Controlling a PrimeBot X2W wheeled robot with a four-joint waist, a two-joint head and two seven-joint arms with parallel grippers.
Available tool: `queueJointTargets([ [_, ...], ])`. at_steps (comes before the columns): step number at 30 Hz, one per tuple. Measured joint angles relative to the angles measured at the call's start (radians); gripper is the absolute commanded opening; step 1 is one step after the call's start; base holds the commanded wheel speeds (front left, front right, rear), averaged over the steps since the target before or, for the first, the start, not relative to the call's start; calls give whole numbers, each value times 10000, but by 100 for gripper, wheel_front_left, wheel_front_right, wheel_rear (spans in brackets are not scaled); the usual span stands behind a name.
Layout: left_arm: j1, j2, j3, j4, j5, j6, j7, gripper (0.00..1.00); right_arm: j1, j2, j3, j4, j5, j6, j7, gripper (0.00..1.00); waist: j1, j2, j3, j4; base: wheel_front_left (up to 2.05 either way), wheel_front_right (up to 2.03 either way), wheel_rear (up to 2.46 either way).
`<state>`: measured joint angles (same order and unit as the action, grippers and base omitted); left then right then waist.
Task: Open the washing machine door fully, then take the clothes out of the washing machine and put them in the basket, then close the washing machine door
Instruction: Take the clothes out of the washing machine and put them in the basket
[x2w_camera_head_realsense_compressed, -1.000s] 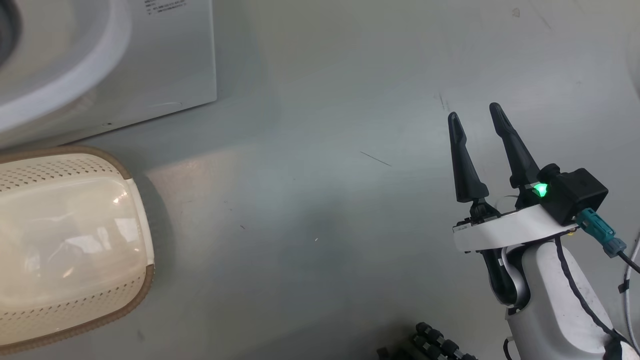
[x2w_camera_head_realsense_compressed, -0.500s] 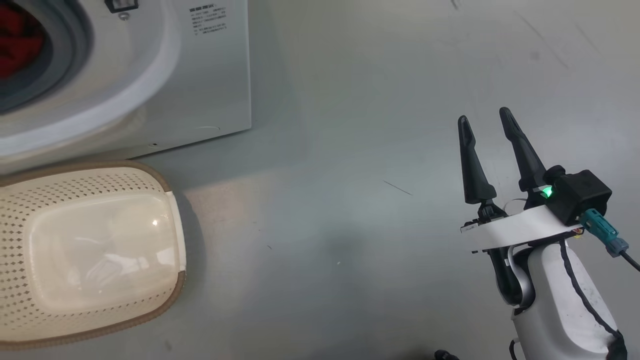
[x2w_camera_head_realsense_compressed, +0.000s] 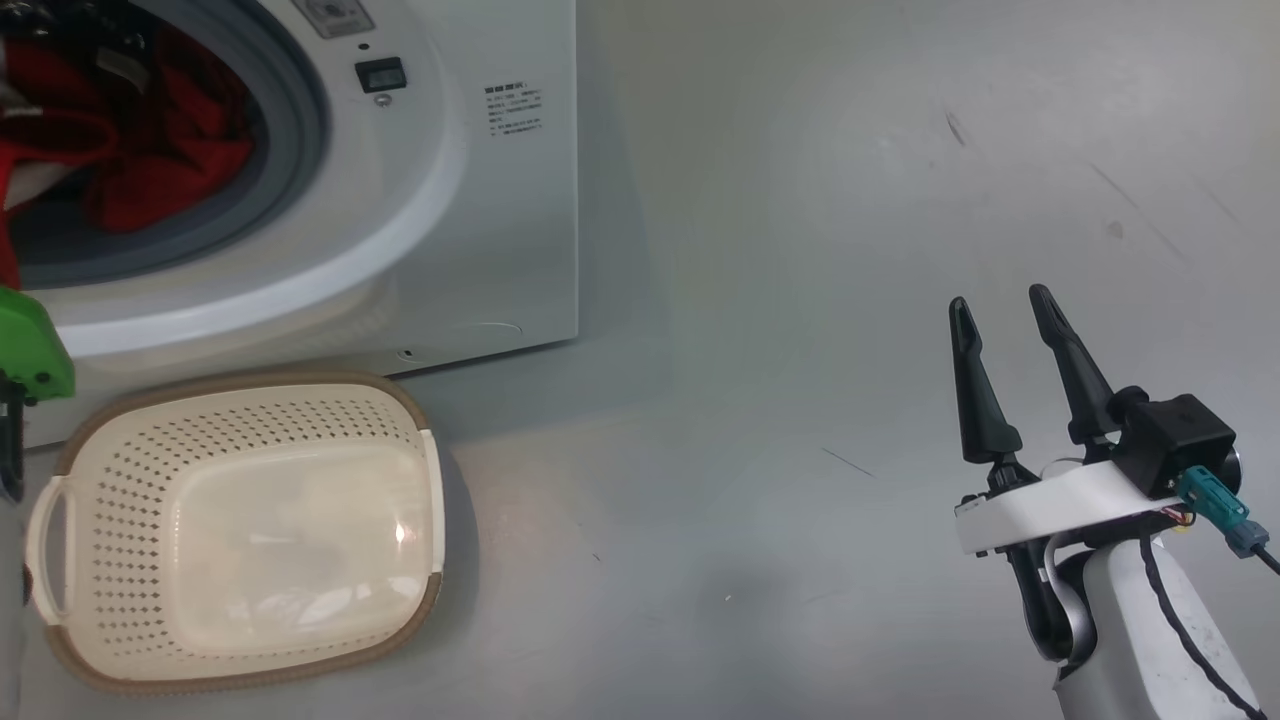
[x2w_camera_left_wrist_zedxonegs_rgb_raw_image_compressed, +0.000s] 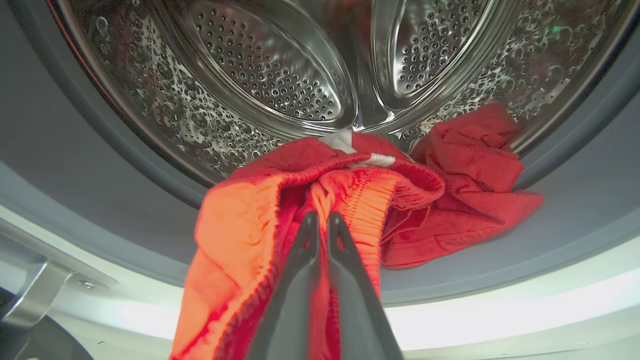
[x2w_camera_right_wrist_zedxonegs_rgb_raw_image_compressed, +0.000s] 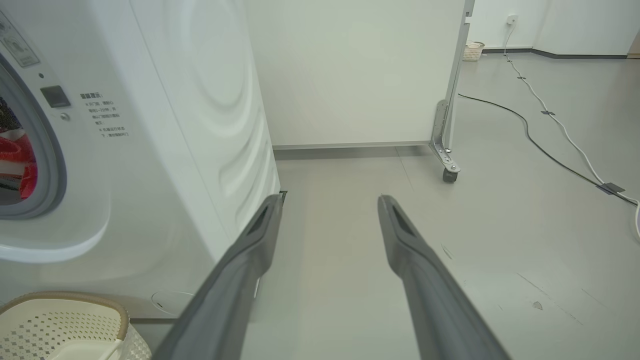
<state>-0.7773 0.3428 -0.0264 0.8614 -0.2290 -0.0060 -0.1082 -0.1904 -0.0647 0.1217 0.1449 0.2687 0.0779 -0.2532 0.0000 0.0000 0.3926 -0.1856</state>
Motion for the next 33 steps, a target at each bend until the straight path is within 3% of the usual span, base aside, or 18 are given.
queueJointTargets([
  [9, 960, -454, -42, -50, -228, -293, -1208, 0, 538, -33, -157, 121, -71, 31, 0, 100, 0, 0, -1019, 675, 0, 0, 0],
  [20, 1981, -790, 29, -727, -397, -481, -1407, 0, 980, -21, -410, 94, -69, 33, 0, 100, 0, 0, -1903, 1297, 0, 0, 0],
  [33, 2817, -999, 303, -3371, -332, -525, -1438, 0, 1193, -13, -454, -52, -65, 113, 0, 100, 0, 0, -2341, 1806, 0, 0, 0],
])
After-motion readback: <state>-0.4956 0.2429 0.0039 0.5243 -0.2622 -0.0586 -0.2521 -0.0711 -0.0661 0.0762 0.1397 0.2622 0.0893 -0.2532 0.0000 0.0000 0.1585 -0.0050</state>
